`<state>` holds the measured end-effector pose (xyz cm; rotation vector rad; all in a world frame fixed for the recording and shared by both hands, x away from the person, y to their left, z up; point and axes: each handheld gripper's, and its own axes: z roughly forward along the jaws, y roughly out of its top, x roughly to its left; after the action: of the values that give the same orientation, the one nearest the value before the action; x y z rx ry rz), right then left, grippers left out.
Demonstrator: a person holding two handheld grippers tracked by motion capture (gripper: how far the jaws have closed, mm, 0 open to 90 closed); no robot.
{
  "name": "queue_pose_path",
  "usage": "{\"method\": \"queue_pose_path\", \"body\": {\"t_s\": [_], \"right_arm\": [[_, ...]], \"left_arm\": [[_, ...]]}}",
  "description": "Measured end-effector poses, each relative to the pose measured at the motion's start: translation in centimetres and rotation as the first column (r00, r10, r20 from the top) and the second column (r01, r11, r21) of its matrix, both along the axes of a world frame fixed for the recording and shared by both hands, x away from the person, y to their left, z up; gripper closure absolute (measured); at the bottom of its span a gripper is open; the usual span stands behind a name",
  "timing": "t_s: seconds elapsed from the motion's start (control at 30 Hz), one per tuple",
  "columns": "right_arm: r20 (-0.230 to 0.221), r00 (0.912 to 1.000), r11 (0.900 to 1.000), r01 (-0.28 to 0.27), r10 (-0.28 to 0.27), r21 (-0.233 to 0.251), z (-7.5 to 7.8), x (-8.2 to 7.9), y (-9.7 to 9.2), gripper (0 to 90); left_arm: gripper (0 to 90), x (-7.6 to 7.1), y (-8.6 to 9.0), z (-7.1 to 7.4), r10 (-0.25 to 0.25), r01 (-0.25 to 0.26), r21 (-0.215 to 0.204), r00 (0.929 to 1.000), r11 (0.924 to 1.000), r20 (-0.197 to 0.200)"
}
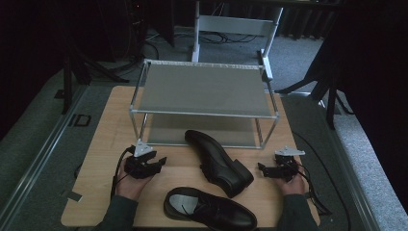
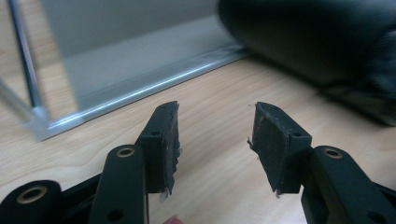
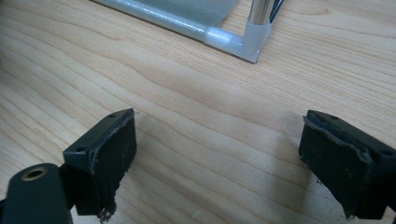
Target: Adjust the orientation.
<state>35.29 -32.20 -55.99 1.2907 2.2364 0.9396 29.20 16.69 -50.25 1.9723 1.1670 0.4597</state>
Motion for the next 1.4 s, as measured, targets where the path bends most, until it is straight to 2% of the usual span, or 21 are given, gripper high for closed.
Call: {"method": "queue_pose_path", "body": {"t_s": [0.13,0.17,0.27,0.33,0.37,0.43,0.47,0.5,0.6,0.77,0.83,0.93,1.1,1.27,1.37,1.4], "right_arm": [[0.000,1.0000,1.0000,0.000,0.000,0.000,0.0,0.0,0.0,10.8],[0.000,1.0000,1.0000,0.000,0.000,0.000,0.0,0.0,0.0,10.8],[0.000,1.0000,1.0000,0.000,0.000,0.000,0.0,0.0,0.0,10.9],[0.000,1.0000,1.0000,0.000,0.000,0.000,0.0,0.0,0.0,10.9],[0.000,1.0000,1.0000,0.000,0.000,0.000,0.0,0.0,0.0,10.8],[0.000,1.0000,1.0000,0.000,0.000,0.000,0.0,0.0,0.0,10.8],[0.000,1.0000,1.0000,0.000,0.000,0.000,0.0,0.0,0.0,10.8],[0.000,1.0000,1.0000,0.000,0.000,0.000,0.0,0.0,0.0,10.8],[0.000,1.0000,1.0000,0.000,0.000,0.000,0.0,0.0,0.0,10.9],[0.000,1.0000,1.0000,0.001,-0.001,0.000,0.0,0.0,0.0,10.8],[0.000,1.0000,1.0000,0.001,-0.001,0.000,0.0,0.0,0.0,10.9],[0.000,1.0000,1.0000,0.001,-0.001,0.000,0.0,0.0,0.0,10.9],[0.000,1.0000,1.0000,0.001,-0.001,0.001,0.0,0.0,0.0,10.9],[0.000,1.0000,1.0000,0.001,-0.001,0.000,0.0,0.0,0.0,10.9],[0.000,1.0000,1.0000,0.001,-0.001,0.000,0.0,0.0,0.0,10.9],[0.000,1.0000,1.0000,0.001,-0.001,0.000,0.0,0.0,0.0,10.9]], "left_arm": [[50.9,-1.0,-0.6,1.2,-0.060,0.060,-0.025,0.9981,0.9979,0.013],[51.4,-1.0,-0.6,1.2,-0.060,0.060,-0.025,0.9981,0.9979,0.013],[51.9,-2.0,-1.6,2.0,-0.111,0.112,-0.030,0.9935,0.9933,0.024],[51.9,-2.0,-1.6,2.0,-0.111,0.112,-0.030,0.9935,0.9933,0.024],[51.7,-2.8,-2.5,2.4,-0.159,0.160,-0.033,0.9868,0.9866,0.030],[51.6,-3.3,-2.9,2.6,-0.184,0.185,-0.028,0.9823,0.9823,0.033],[51.6,-3.3,-2.9,2.6,-0.184,0.185,-0.028,0.9823,0.9823,0.033],[51.6,-3.7,-3.1,2.8,-0.204,0.205,-0.032,0.9782,0.9782,0.037],[52.0,-4.1,-3.3,3.0,-0.221,0.222,-0.033,0.9744,0.9744,0.041],[52.3,-4.7,-3.8,3.0,-0.268,0.268,-0.035,0.9633,0.9627,0.020],[52.2,-4.9,-4.2,2.9,-0.301,0.301,-0.017,0.9535,0.9534,0.017],[52.2,-5.2,-4.6,3.0,-0.346,0.346,-0.014,0.9381,0.9380,0.010],[53.7,-5.5,-5.1,3.1,-0.404,0.403,-0.030,0.9149,0.9145,-0.005],[55.9,-5.6,-5.8,2.5,-0.464,0.465,0.004,0.8841,0.8854,-0.056],[56.9,-5.3,-6.2,1.9,-0.497,0.501,0.017,0.8630,0.8655,-0.089],[58.2,-5.1,-6.4,1.7,-0.502,0.506,0.021,0.8592,0.8622,-0.099]]}}
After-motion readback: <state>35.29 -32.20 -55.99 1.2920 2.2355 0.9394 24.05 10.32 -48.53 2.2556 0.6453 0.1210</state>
